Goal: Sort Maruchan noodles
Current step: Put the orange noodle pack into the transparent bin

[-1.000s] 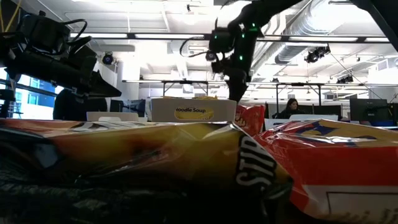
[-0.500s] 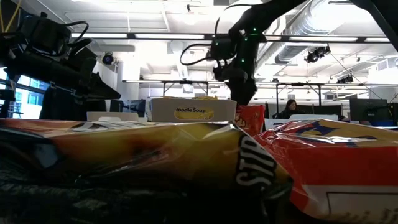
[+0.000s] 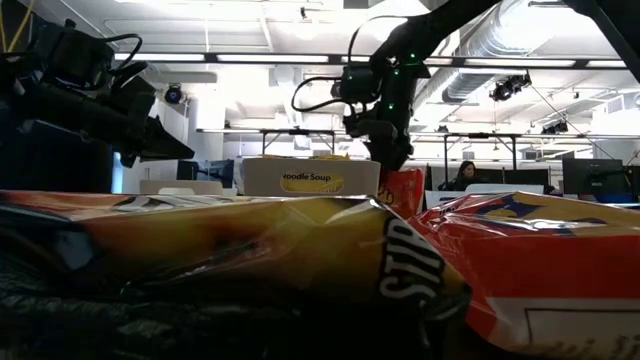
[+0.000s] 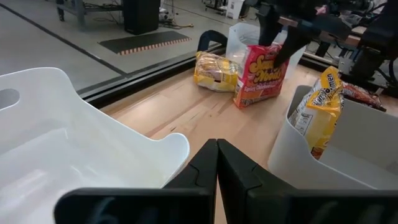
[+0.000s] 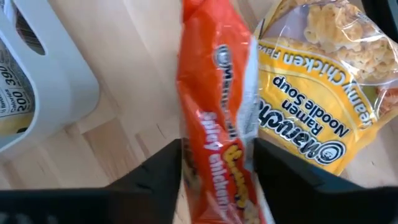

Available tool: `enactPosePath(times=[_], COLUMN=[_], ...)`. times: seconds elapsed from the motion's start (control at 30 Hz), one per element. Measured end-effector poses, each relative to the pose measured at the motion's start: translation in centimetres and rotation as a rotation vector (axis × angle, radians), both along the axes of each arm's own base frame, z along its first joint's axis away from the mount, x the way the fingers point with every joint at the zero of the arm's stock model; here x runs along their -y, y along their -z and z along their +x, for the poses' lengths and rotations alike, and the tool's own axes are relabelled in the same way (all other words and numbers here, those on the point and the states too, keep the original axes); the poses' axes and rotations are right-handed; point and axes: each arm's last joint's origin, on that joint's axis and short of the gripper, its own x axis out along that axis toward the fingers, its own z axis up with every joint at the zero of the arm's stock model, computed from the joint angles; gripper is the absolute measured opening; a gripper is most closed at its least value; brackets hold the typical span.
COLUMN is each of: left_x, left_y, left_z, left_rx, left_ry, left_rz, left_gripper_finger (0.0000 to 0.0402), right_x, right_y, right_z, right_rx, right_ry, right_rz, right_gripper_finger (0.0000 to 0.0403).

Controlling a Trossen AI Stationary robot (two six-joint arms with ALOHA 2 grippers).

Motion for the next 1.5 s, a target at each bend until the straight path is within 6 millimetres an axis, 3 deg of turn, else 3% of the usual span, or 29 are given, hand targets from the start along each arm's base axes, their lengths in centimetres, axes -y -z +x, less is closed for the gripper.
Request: enactPosePath(times=[0.2,0.33,0.6,0.77,0.87,1.03,1.2,1.33,1.5], left_x=[0.0,0.0,0.0,0.0,0.0,0.0,0.0,0.0,0.0], left_y=[0.0,0.0,0.0,0.0,0.0,0.2,0.2,0.2,0.2], left_z=[0.0,0.0,0.0,0.0,0.0,0.0,0.0,0.0,-0.1], left_rx=[0.000,0.000,-0.002,-0.003,-0.004,-0.013,-0.013,-0.013,-0.028], left_ry=[0.000,0.000,0.000,0.000,0.001,-0.001,-0.001,-0.004,-0.011], left_rz=[0.000,-0.001,-0.001,-0.002,-0.003,-0.018,-0.018,-0.016,0.009], left_gripper_finger=[0.0000,0.0000,0.0000,0.0000,0.0000,0.0000,0.0000,0.0000,0.0000], right_x=[0.0,0.1,0.1,0.3,1.4,4.2,6.5,7.6,8.7], right_y=[-0.1,-1.0,-6.4,-9.8,-10.7,-9.7,-7.1,-4.8,-3.2], right_z=[0.0,0.2,-0.2,-2.4,-4.2,-7.4,-10.2,-11.6,-12.0], right_rx=[-0.001,0.001,-0.095,-0.327,-0.434,-0.473,-0.487,-0.496,-0.433], right_ry=[-0.033,-0.050,-0.180,-0.266,-0.315,-0.383,-0.429,-0.435,-0.439], right_rz=[-0.008,-0.015,-0.092,-0.199,-0.203,-0.172,-0.196,-0.222,-0.261], right_gripper_finger=[0.0068,0.0031,0.0025,0.0024,0.0023,0.0023,0.0018,0.0017,0.0017])
